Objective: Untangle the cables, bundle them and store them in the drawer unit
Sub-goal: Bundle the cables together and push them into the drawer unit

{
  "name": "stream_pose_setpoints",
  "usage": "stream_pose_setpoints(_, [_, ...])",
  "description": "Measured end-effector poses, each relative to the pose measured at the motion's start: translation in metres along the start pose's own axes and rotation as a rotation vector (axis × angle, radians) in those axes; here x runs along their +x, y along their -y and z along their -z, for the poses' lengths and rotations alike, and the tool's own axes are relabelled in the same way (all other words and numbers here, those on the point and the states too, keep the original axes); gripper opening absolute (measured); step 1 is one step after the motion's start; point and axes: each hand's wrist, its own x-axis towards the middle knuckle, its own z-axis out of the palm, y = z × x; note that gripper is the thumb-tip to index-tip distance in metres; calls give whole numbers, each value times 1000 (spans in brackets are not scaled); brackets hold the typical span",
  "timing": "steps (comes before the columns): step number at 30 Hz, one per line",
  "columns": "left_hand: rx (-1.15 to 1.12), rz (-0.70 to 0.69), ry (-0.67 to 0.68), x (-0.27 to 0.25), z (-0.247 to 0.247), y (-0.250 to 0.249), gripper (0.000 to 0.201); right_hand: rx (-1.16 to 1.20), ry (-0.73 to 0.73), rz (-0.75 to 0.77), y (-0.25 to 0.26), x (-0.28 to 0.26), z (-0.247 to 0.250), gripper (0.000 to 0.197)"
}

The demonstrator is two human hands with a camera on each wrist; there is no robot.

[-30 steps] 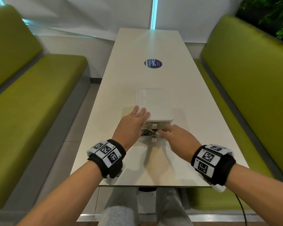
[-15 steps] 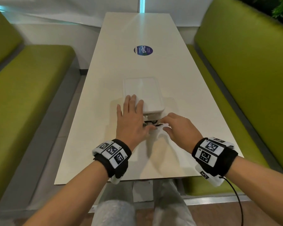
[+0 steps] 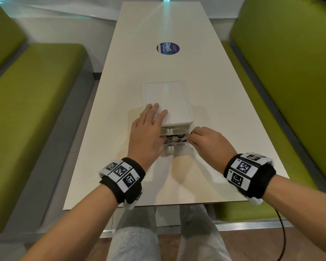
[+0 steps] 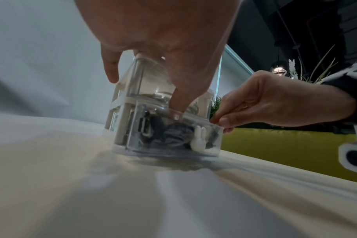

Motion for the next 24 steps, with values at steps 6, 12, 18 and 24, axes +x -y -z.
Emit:
stream_pose_setpoints(6, [-62,13,50,5,6,0,71,7,56,78,-8,6,2,26])
stream_pose_setpoints(12, [-35,12,80,6,12,-2,71,-15,80,77,5,4,1,21])
stream_pose_setpoints(18, [13,-11,42,7,7,1,67,-162,68,120,17,0,8,25])
stream_pose_setpoints(24, [-34,-11,46,7,9,3,66,-249,61,145,18,1,12,31])
